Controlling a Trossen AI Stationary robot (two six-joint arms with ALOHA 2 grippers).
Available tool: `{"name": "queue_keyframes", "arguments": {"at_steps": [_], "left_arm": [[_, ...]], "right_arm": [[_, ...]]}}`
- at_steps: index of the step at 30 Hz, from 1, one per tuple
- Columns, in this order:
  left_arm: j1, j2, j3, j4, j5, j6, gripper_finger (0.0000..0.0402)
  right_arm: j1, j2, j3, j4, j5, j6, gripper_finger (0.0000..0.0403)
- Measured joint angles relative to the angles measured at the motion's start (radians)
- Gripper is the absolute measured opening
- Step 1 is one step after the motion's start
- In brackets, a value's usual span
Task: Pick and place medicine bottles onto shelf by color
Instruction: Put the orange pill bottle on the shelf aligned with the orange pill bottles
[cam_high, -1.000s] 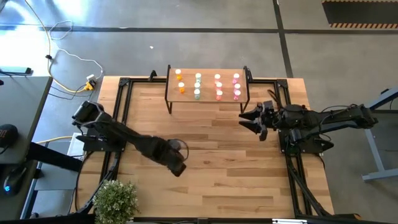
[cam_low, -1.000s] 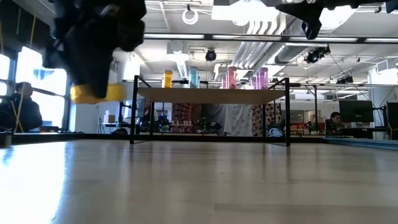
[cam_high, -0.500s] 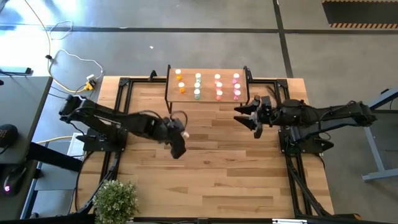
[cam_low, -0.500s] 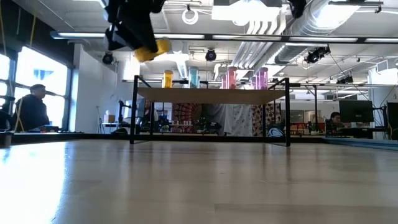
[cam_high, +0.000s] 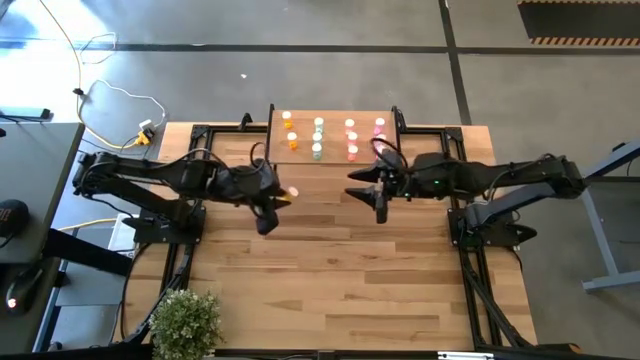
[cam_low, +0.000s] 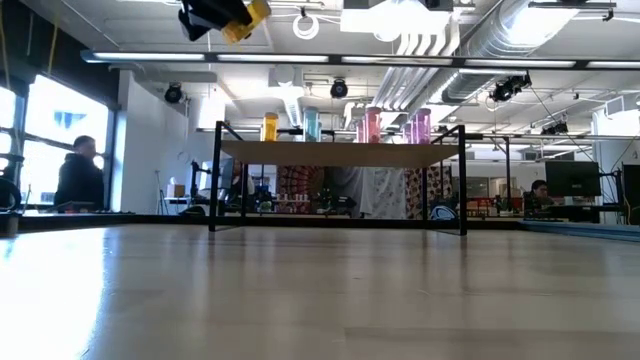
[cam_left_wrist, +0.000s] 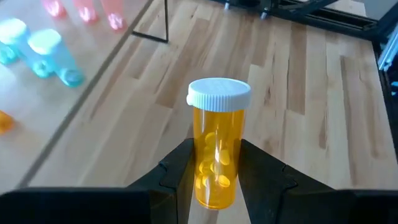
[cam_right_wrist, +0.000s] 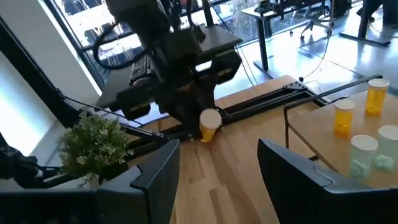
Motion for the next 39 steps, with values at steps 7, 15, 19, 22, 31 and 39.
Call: {"name": "queue_keyframes", "arguments": {"at_steps": [7,15,19,22,31,39], "left_arm": [[0.008,-0.068,0.000,-0.005,-0.041,0.065,0.0101],[-0.009,-0.182,-0.125,0.120,-0.053,0.037,0.0101],[-0.028,-0.268,-0.278,0.335,-0.082,0.024,0.0101],[-0.035,-0.304,-0.381,0.505,-0.115,0.023,0.0101],[-0.039,-0.275,-0.587,0.878,-0.354,0.099,0.0102],[-0.069,-0.116,-0.595,1.016,-0.576,0.087,0.0102]], "right_arm": [[0.000,0.100,0.084,-0.014,0.024,-0.013,0.0206],[0.000,0.151,0.097,-0.007,0.081,0.016,0.0206],[0.000,0.153,0.097,-0.013,0.095,0.042,0.0206],[0.000,0.153,0.097,-0.010,0.095,0.043,0.0206],[0.000,0.152,0.097,0.003,0.096,0.033,0.0206],[-0.041,0.150,0.097,0.002,0.095,-0.021,0.0206]]}}
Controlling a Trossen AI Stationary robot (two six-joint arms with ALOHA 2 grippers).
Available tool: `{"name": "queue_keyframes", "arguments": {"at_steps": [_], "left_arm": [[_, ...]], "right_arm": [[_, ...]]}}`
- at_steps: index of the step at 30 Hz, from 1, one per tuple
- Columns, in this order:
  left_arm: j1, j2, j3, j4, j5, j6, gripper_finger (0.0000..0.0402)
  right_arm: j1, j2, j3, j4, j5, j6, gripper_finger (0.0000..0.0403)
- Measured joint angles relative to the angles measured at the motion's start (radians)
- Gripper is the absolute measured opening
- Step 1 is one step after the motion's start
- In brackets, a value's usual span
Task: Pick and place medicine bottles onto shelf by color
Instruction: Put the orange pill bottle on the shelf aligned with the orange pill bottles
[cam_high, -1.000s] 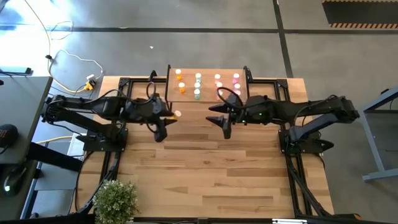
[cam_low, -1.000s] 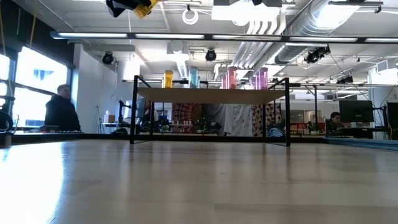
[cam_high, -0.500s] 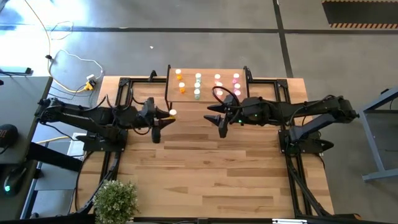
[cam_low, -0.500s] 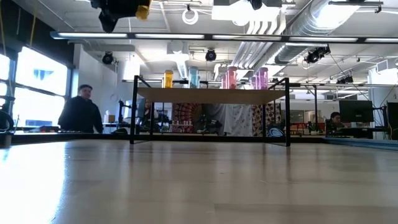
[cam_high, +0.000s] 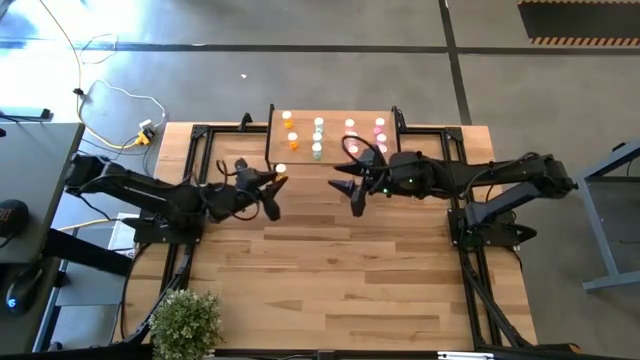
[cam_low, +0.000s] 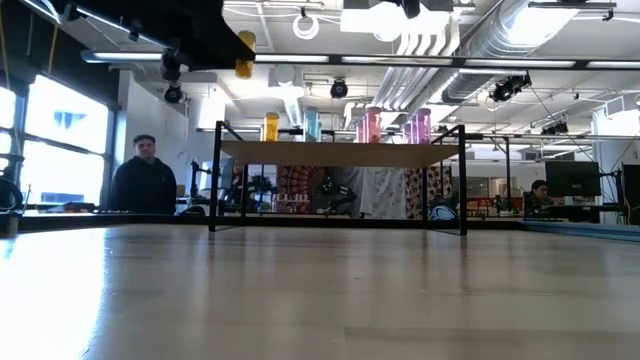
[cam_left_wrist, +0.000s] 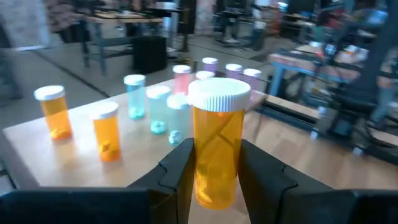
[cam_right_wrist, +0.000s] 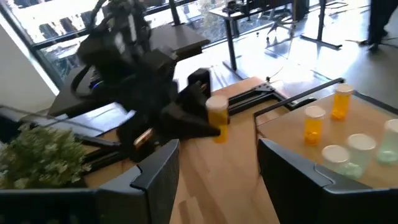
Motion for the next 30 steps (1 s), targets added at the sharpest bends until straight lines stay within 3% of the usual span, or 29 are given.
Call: {"name": "queue_keyframes", "arguments": {"at_steps": [6,9,17,24,30], "left_arm": [[-0.053,0.151,0.000,0.163,-0.254,-0.057,0.0102],[-0.064,0.226,0.000,0.251,-0.333,-0.035,0.0102],[-0.020,0.393,0.003,0.434,-0.345,-0.032,0.0102],[0.049,0.505,0.096,0.448,-0.347,0.053,0.0102],[0.084,0.574,0.141,0.452,-0.445,0.011,0.0102]], "right_arm": [[-0.056,-0.039,0.000,-0.007,0.000,-0.051,0.0206],[-0.083,-0.078,0.000,-0.007,0.000,-0.108,0.0206],[-0.155,-0.190,0.000,-0.011,0.000,-0.210,0.0206],[-0.204,-0.255,0.000,-0.080,-0.001,-0.242,0.0206],[-0.238,-0.268,0.000,-0.186,-0.006,-0.243,0.0206]]}}
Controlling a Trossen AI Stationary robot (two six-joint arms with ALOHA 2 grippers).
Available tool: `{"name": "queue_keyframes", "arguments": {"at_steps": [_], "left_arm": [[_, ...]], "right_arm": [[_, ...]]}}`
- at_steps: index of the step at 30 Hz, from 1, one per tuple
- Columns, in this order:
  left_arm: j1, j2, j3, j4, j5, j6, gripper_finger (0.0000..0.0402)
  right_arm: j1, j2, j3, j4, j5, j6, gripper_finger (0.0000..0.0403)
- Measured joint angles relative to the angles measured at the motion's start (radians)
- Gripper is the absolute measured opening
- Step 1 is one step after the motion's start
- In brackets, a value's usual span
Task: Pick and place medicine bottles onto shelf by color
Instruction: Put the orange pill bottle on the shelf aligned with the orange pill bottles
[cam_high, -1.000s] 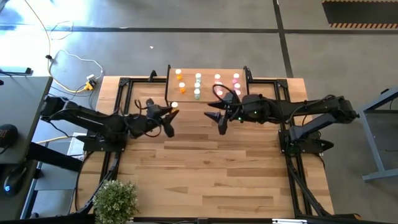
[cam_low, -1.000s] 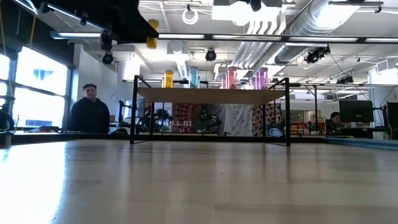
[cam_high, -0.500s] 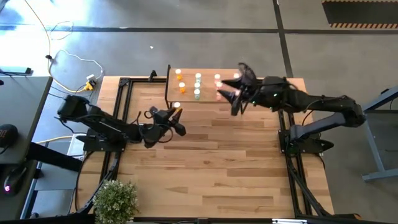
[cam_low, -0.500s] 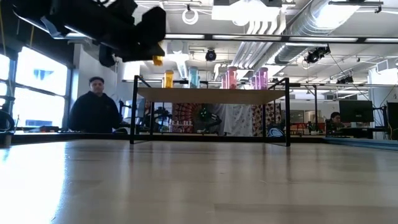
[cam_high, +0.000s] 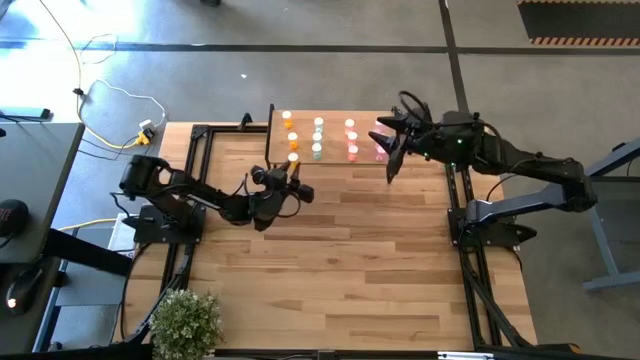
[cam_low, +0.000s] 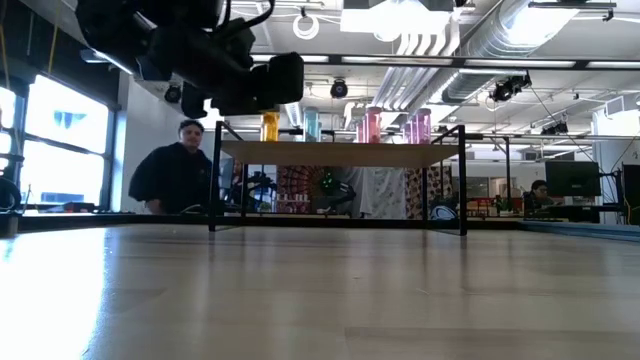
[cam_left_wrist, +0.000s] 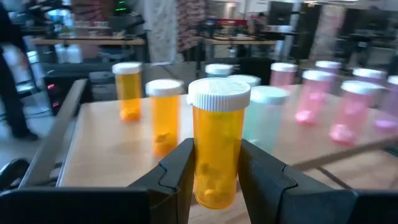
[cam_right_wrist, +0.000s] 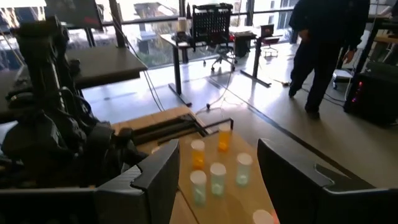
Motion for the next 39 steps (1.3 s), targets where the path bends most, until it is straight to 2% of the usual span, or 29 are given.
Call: {"name": "queue_keyframes", "arguments": {"at_steps": [2,8,16,20,25,39], "left_arm": [[0.009,0.010,-0.001,-0.002,-0.034,-0.032,0.0102],[0.041,0.048,0.005,-0.001,-0.035,-0.104,0.0102],[0.072,0.067,0.048,-0.007,-0.026,-0.043,0.0102],[0.097,0.067,0.048,-0.023,-0.025,-0.043,0.0102],[0.127,0.067,0.048,-0.061,0.039,-0.051,0.0102],[0.152,0.067,0.048,-0.108,0.039,-0.078,0.0102]], "right_arm": [[-0.006,0.000,0.000,-0.033,-0.001,-0.005,0.0206],[-0.015,0.000,0.000,-0.069,-0.002,-0.038,0.0206],[-0.015,0.000,0.000,-0.070,-0.002,-0.066,0.0206],[-0.015,0.000,0.000,-0.079,-0.002,-0.066,0.0206],[-0.015,0.000,-0.001,-0.098,-0.002,-0.066,0.0206],[-0.015,0.000,0.000,-0.099,-0.002,-0.066,0.0206]]}}
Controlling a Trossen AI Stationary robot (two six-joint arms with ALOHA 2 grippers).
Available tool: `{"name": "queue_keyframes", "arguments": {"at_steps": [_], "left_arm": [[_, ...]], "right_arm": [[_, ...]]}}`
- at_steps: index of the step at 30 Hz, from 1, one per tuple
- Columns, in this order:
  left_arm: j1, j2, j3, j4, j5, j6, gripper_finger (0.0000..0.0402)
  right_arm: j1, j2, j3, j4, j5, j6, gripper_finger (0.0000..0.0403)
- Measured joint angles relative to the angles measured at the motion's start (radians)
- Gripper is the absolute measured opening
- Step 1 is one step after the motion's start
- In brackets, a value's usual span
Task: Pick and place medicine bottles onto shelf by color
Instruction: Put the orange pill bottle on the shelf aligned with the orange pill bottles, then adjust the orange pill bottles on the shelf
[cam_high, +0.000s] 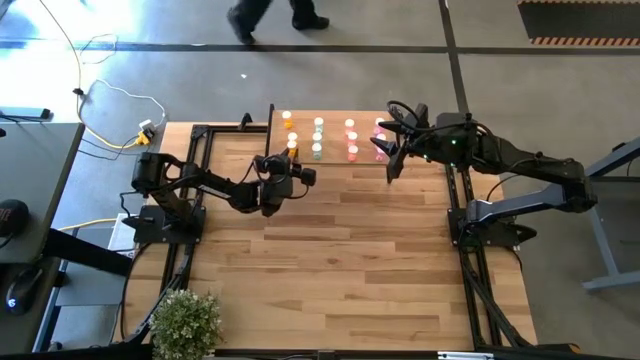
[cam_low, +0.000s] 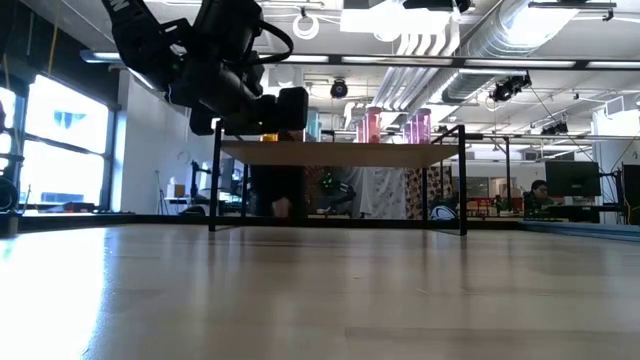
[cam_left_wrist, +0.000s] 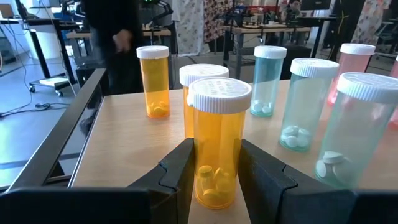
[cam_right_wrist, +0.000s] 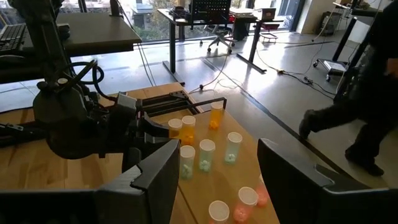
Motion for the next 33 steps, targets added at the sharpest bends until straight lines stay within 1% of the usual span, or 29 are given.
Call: {"name": "queue_keyframes", "arguments": {"at_steps": [12,17,26,29,33], "left_arm": [[0.000,0.000,0.000,-0.003,0.018,-0.021,0.0107],[0.000,0.002,-0.003,-0.017,0.030,0.007,0.0134],[-0.001,0.001,-0.002,-0.007,0.024,-0.017,0.0195],[-0.004,0.001,-0.002,-0.004,0.024,-0.026,0.0203],[-0.005,0.001,-0.002,-0.003,0.024,-0.026,0.0204]], "right_arm": [[0.000,0.000,0.000,0.000,0.000,0.000,0.0206],[0.000,0.000,0.000,0.000,0.000,0.000,0.0206],[0.000,0.000,0.000,0.000,0.000,0.000,0.0206],[0.000,0.000,0.000,0.000,0.000,0.000,0.0206],[0.000,0.000,0.000,0.000,0.000,0.000,0.0206]]}}
